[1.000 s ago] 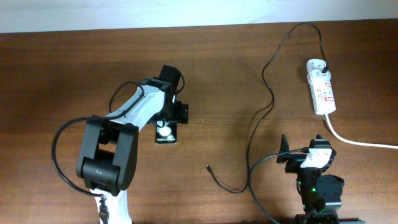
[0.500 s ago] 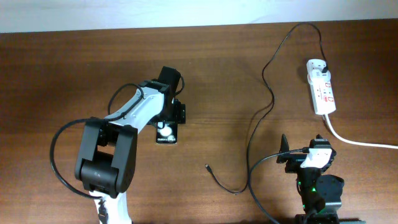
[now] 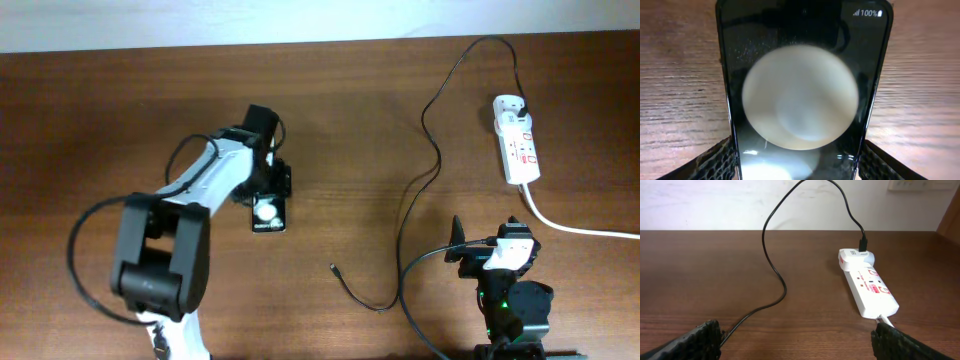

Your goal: Plug charger to phone and switch on socket

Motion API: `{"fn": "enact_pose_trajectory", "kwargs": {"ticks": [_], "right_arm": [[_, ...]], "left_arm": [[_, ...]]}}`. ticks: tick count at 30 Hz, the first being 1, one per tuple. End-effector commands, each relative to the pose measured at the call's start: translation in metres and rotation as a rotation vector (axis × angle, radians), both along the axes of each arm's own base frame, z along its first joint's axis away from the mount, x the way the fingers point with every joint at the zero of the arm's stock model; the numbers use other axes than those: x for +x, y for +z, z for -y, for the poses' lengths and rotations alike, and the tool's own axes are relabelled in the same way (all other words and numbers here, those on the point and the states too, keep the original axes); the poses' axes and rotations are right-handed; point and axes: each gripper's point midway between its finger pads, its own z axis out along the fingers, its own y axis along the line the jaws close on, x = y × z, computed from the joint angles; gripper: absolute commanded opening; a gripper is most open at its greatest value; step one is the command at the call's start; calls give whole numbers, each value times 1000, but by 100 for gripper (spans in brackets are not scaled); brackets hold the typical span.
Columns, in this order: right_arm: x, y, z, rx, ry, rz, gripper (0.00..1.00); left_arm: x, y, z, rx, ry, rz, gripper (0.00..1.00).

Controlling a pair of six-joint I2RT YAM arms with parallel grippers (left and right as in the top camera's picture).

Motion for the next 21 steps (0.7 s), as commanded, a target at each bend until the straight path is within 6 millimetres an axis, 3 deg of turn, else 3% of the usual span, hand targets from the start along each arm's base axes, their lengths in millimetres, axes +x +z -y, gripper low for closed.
{"fn": "enact_pose_trajectory", "kwargs": {"ticks": [1, 10, 21], "right_arm": [[0, -5, -3, 5, 13, -15, 98], [0, -5, -3, 5, 13, -15, 98], [0, -5, -3, 5, 13, -15, 99]], "left_arm": [[13, 55, 18, -289, -2, 83, 66], [16, 88, 38, -638, -128, 112, 67], [20, 84, 38, -624, -178, 150, 68]]}}
